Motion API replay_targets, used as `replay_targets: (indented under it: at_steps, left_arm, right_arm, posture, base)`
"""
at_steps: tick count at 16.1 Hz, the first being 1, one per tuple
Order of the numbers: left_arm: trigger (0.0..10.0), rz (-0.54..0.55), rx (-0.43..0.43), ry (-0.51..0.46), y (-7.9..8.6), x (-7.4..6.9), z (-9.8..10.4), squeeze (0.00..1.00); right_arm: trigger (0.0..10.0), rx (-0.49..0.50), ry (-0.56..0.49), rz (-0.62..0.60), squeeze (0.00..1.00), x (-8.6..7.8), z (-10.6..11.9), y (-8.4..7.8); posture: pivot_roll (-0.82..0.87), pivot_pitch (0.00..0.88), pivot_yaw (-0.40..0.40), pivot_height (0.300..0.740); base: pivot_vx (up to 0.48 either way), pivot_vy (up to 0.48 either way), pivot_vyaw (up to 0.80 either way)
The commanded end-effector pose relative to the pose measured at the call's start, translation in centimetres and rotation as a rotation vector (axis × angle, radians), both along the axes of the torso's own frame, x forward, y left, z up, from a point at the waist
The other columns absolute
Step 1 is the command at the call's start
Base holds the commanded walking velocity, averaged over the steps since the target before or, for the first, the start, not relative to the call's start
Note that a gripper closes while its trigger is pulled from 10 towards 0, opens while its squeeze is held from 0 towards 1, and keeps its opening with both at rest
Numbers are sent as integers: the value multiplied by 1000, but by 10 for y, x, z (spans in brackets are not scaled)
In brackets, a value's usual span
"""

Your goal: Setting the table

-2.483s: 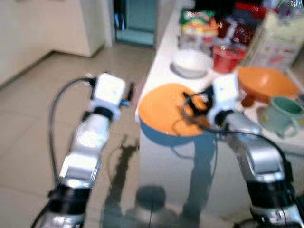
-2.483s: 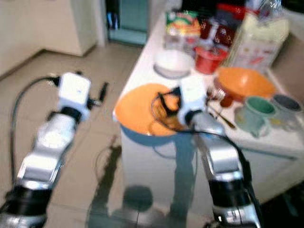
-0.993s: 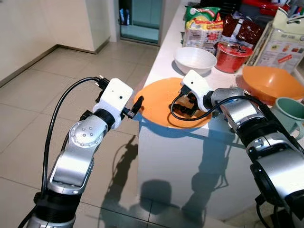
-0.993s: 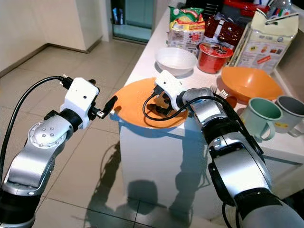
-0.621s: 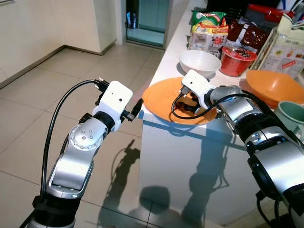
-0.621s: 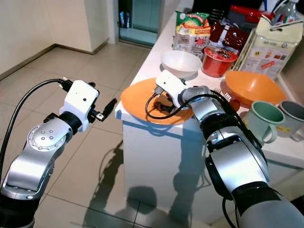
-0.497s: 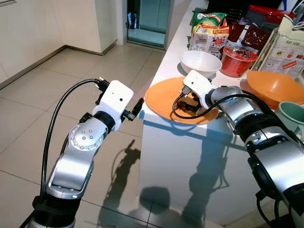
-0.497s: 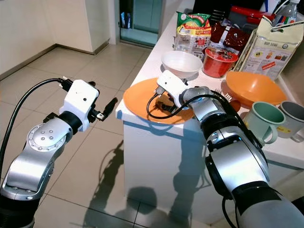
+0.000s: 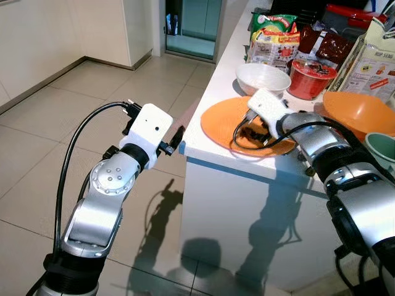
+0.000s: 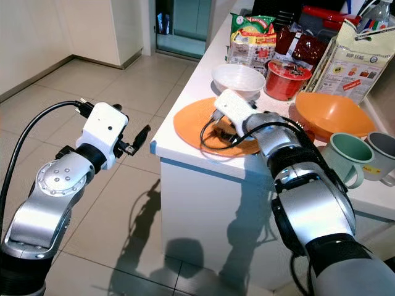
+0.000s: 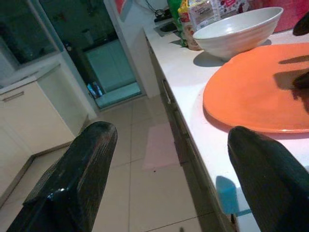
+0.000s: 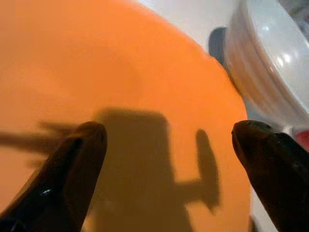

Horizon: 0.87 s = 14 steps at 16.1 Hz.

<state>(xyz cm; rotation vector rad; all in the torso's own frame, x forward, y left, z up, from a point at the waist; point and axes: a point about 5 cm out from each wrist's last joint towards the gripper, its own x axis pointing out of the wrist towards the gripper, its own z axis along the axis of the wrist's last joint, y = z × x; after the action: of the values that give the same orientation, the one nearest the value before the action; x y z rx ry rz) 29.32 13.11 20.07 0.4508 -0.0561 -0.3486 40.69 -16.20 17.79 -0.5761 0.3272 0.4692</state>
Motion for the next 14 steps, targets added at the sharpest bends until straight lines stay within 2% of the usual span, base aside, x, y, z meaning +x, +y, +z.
replay_targets:
  at_steps: [1,3,5,7,8,9,10,11,14]
  left_arm:
    - [10000,22,-6,-44,-1,5,6,0]
    - [10000,81,-57,-65,1,9,10,0]
    - [10000,94,-84,-98,0,12,13,0]
    - [10000,97,-85,-106,-3,13,11,0]
    - [10000,108,-90,-106,-3,14,9,0]
    - [10000,128,-108,-101,-3,16,7,0]
    - [10000,137,-116,-103,-1,18,8,0]
    - [10000,135,-119,-112,-1,19,11,0]
    - [10000,130,-119,-133,0,21,16,0]
  right_arm:
    - [10000,163,-67,-18,0,7,28,0]
    - [10000,310,-125,-24,0,9,49,-3]
    - [10000,408,-180,-44,0,6,56,-9]
    - [10000,521,-291,-142,0,-10,51,-18]
    - [10000,544,-377,-174,0,-24,49,-19]
    - [10000,608,-431,-195,0,-39,48,-17]
    - [10000,671,-460,-212,0,-49,49,-14]
    - [10000,686,-480,-231,0,-58,46,-9]
    - [10000,756,-453,-269,0,-69,41,2]
  posture:
    - [77,0,-92,740]
    - [62,0,-80,740]
    - [52,0,-72,740]
    - [39,0,-62,740]
    - [26,0,-49,740]
    - [23,0,-46,740]
    - [17,0,-39,740]
    - [21,0,-38,740]
    - [33,0,-44,740]
  base:
    - [0,0,0]
    - [0,0,0]
    - [0,0,0]
    - [0,0,0]
    - [0,0,0]
    - [0,0,0]
    - [0,0,0]
    - [0,0,0]
    - [85,0,0]
